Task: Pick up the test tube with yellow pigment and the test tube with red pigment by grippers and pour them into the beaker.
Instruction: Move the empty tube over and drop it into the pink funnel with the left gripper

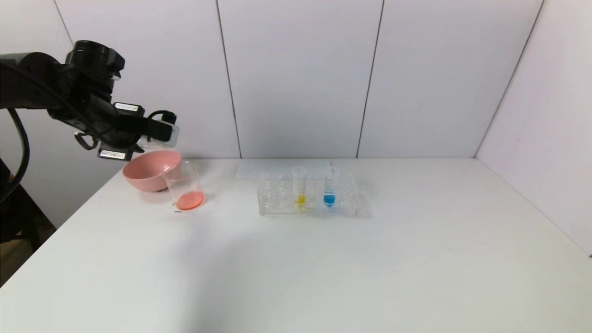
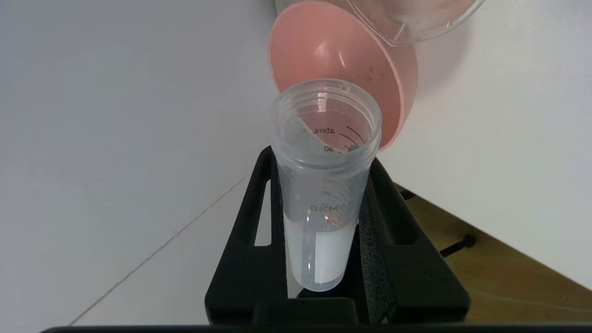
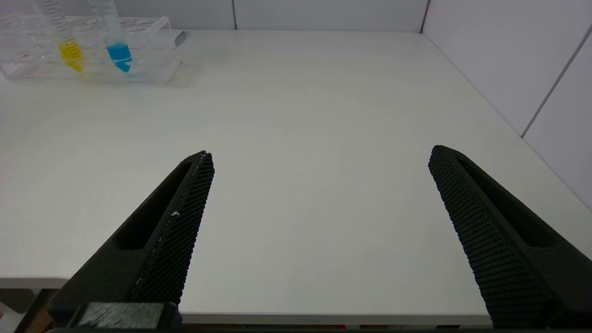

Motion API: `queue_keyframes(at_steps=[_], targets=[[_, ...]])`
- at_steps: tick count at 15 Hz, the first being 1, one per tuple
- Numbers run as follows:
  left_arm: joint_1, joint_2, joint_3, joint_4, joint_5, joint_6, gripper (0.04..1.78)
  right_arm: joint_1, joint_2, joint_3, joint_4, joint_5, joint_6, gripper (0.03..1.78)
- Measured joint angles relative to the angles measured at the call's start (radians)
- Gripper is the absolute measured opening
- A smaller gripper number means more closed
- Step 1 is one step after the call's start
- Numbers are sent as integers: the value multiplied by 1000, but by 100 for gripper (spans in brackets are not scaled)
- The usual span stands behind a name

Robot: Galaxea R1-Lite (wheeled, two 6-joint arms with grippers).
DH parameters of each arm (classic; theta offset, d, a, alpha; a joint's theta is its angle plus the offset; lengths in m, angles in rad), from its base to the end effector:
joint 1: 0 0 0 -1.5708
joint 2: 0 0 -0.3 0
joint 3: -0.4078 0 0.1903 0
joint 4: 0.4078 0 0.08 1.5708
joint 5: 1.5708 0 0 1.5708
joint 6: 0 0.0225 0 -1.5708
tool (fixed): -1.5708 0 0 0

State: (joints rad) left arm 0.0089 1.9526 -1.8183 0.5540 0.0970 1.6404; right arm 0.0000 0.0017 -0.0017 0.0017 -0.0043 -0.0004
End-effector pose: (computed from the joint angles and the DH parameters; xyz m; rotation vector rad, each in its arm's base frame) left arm 0.3741 0.0055 0.2648 1.5973 0.6099 -0.4866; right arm -0.0228 -0.0001 0.0758 -0.0004 0.0017 -0.0043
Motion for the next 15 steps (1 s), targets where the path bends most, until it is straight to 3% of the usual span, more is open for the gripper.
queue_keyframes(at_steps=[8, 15], targets=[[101, -48, 39, -12, -244, -269, 46, 0, 0, 0, 0, 0, 0, 170], [130, -53, 58, -65, -443, -674, 46, 0, 0, 0, 0, 0, 0, 170]])
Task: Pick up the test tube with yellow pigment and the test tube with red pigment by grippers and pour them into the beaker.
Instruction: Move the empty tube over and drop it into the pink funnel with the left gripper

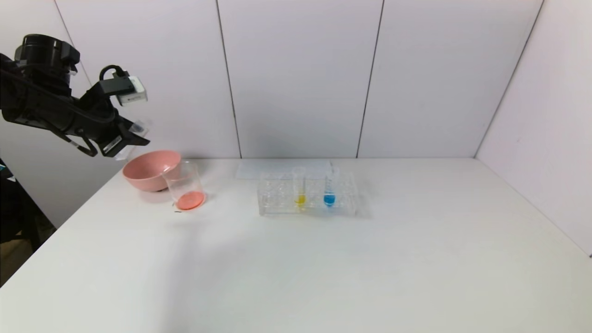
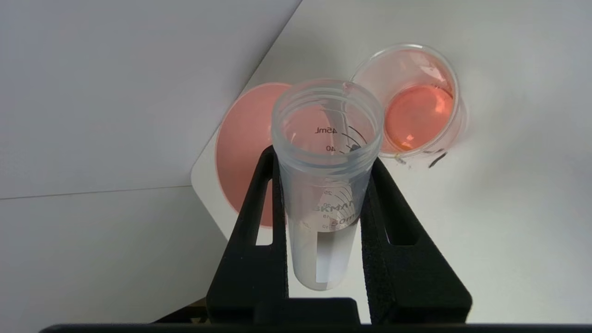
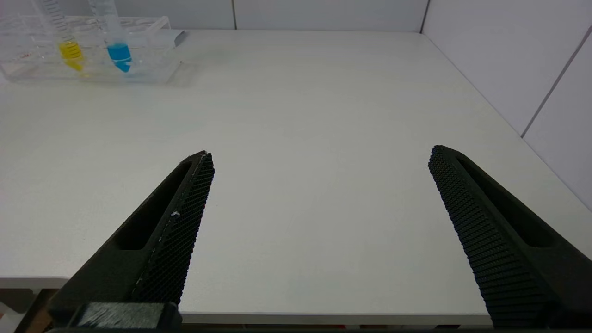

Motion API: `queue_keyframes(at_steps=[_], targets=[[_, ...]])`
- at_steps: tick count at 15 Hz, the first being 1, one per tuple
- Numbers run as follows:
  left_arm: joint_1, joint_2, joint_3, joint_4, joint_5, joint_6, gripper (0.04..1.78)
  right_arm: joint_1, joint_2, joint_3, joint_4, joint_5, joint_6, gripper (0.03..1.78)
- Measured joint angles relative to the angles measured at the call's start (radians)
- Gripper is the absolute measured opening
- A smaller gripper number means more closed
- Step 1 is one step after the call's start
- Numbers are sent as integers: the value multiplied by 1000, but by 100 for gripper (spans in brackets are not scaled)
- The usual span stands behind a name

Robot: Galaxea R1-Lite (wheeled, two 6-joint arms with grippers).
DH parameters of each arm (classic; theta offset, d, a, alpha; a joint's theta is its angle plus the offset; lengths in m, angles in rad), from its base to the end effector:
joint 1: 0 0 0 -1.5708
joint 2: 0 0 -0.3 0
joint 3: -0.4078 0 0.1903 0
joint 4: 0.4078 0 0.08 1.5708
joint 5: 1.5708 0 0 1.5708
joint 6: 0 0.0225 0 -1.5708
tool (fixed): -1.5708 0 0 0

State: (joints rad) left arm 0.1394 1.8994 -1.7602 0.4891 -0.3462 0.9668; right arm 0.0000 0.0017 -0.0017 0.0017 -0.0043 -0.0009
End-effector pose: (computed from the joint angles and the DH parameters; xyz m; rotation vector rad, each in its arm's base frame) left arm 0.3597 0.0428 0.2750 0.7814 0.4597 -0.4730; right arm -0.0228 -0.0001 0.0758 -0.0009 0.0017 -0.0043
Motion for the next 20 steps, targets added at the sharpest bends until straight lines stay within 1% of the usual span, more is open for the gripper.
queue_keyframes(at_steps=[3, 5, 10, 12, 14, 16, 18, 20], targets=[[2, -1, 19, -57, -9, -176, 46, 0, 0, 0, 0, 1, 0, 170], [2, 0, 48, -126, -10, -283, 46, 0, 0, 0, 0, 0, 0, 170], [-5, 6, 158, -447, -3, -639, 46, 0, 0, 0, 0, 1, 0, 170], [-14, 11, 207, -545, 27, -749, 46, 0, 0, 0, 0, 0, 0, 170], [-23, 20, 258, -617, 113, -813, 46, 0, 0, 0, 0, 0, 0, 170], [-35, 42, 295, -718, 190, -842, 46, 0, 0, 0, 0, 0, 0, 170], [-44, 70, 329, -826, 208, -881, 46, 0, 0, 0, 0, 1, 0, 170], [-46, 95, 353, -882, 211, -910, 46, 0, 0, 0, 0, 0, 0, 170]])
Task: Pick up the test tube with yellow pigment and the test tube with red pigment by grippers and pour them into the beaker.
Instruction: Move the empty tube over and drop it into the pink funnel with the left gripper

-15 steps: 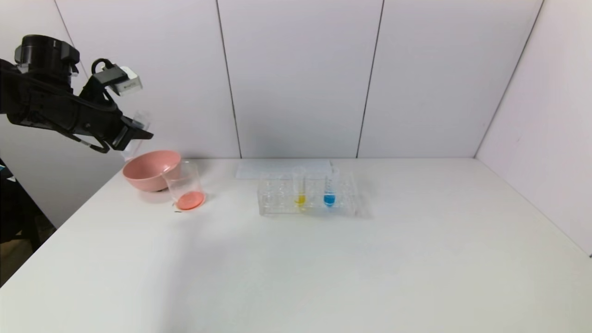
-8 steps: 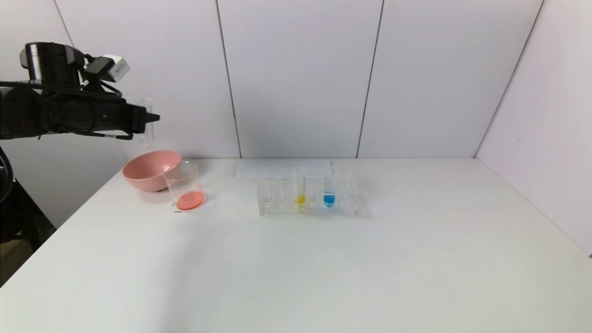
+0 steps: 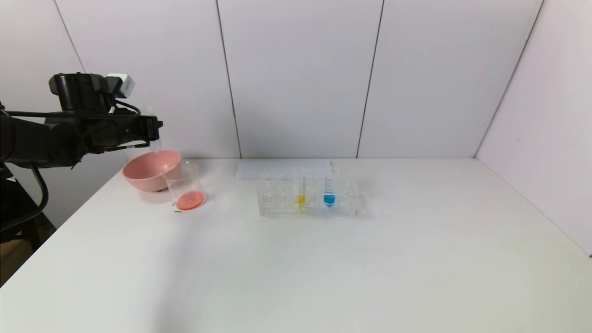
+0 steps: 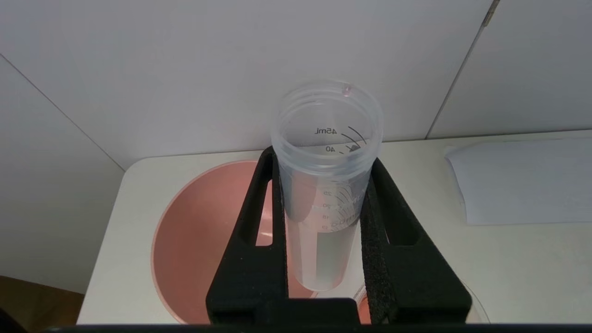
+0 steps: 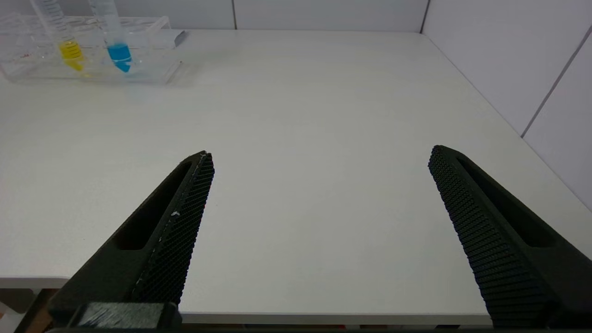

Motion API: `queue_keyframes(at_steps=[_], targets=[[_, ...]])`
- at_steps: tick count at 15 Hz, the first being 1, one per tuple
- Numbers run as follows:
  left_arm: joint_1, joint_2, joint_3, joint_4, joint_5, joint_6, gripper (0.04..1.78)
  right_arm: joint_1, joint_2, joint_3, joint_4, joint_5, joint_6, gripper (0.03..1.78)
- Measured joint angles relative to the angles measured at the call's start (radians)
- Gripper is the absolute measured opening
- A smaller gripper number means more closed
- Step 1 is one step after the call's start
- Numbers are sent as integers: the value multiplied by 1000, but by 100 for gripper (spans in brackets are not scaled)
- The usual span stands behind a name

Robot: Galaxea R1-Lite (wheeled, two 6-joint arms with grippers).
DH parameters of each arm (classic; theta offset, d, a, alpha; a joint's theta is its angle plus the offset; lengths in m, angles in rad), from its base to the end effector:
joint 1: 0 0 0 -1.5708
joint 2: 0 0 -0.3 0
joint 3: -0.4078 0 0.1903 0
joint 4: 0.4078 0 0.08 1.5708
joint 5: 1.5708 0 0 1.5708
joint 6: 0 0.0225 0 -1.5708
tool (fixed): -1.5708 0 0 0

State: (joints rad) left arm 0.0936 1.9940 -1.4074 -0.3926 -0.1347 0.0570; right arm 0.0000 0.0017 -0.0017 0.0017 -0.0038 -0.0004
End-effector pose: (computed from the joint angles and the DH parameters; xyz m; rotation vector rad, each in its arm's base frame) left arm 0.4093 0.0354 0.2200 0.0347 0.1915 -0.0464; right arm -0.0228 -0.0001 0.0758 -0.0004 0.0017 -0.0038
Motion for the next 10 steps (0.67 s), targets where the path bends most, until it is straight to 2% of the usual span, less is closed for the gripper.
queue_keyframes(at_steps=[5, 10], targets=[[14, 56, -9, -8, 19, -17, 46, 0, 0, 0, 0, 0, 0, 170], [66, 134, -77, -8, 21, -15, 46, 0, 0, 0, 0, 0, 0, 170]])
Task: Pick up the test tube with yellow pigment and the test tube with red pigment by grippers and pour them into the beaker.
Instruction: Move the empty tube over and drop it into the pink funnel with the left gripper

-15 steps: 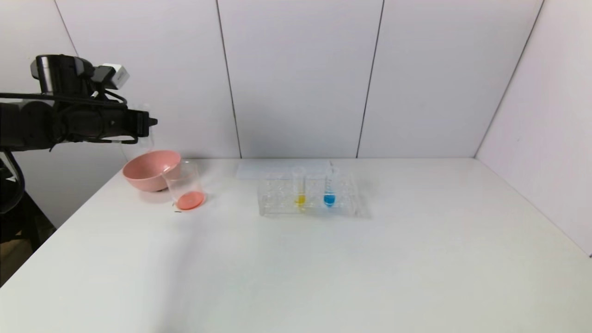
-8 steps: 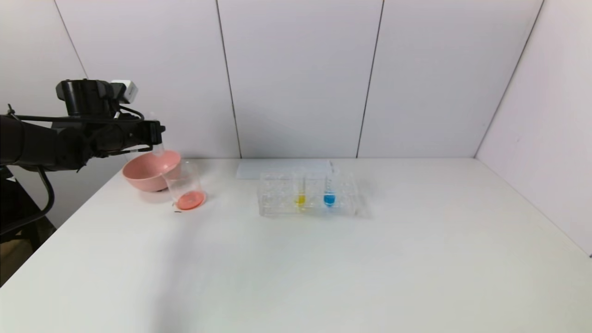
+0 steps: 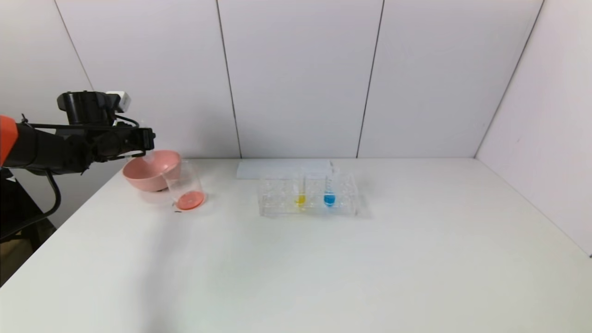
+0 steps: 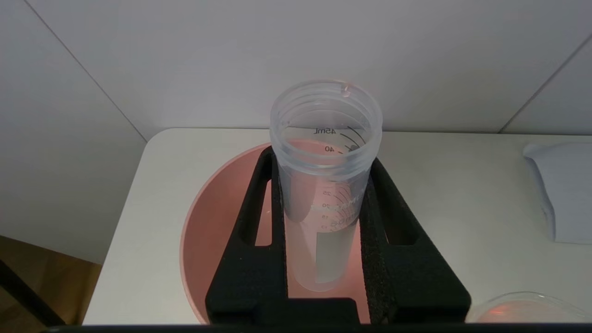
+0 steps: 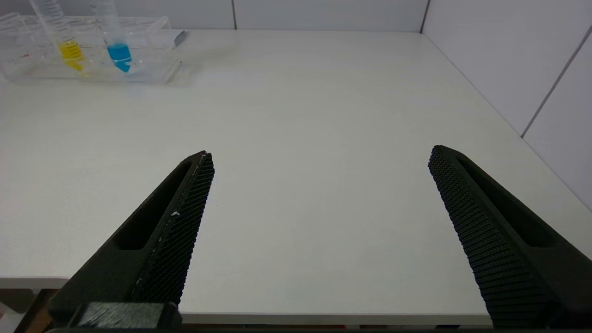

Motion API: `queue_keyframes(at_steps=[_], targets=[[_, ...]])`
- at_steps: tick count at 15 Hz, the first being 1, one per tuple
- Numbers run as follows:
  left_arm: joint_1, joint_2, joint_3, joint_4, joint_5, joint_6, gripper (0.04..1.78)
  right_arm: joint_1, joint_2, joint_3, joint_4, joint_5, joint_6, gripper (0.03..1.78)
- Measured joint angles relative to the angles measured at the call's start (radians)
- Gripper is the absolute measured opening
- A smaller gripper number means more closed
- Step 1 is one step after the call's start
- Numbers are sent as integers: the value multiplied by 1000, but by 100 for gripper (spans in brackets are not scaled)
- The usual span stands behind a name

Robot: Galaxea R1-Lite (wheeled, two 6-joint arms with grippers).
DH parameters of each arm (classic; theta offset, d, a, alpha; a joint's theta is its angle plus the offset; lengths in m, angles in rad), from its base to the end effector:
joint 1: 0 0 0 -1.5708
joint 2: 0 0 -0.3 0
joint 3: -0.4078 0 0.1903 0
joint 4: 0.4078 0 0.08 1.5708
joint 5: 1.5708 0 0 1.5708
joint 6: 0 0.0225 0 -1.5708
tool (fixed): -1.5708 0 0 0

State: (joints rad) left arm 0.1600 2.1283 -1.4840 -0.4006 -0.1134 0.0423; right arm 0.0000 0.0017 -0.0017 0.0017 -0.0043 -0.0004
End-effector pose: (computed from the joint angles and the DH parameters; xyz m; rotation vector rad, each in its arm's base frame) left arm 0.4378 0.0681 0.1853 0.0089 0.2424 0.0412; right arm -0.0228 -0.0001 0.0758 -0.0004 0.0017 -0.0043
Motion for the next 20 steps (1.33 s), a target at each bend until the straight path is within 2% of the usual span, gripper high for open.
queue_keyframes(at_steps=[14, 17, 20], targets=[[67, 115, -62, 4, -8, 0, 49, 0, 0, 0, 0, 0, 0, 170], [72, 124, -77, 12, -11, 0, 69, 0, 0, 0, 0, 0, 0, 170], [75, 127, -81, 12, -11, 0, 115, 0, 0, 0, 0, 0, 0, 170]])
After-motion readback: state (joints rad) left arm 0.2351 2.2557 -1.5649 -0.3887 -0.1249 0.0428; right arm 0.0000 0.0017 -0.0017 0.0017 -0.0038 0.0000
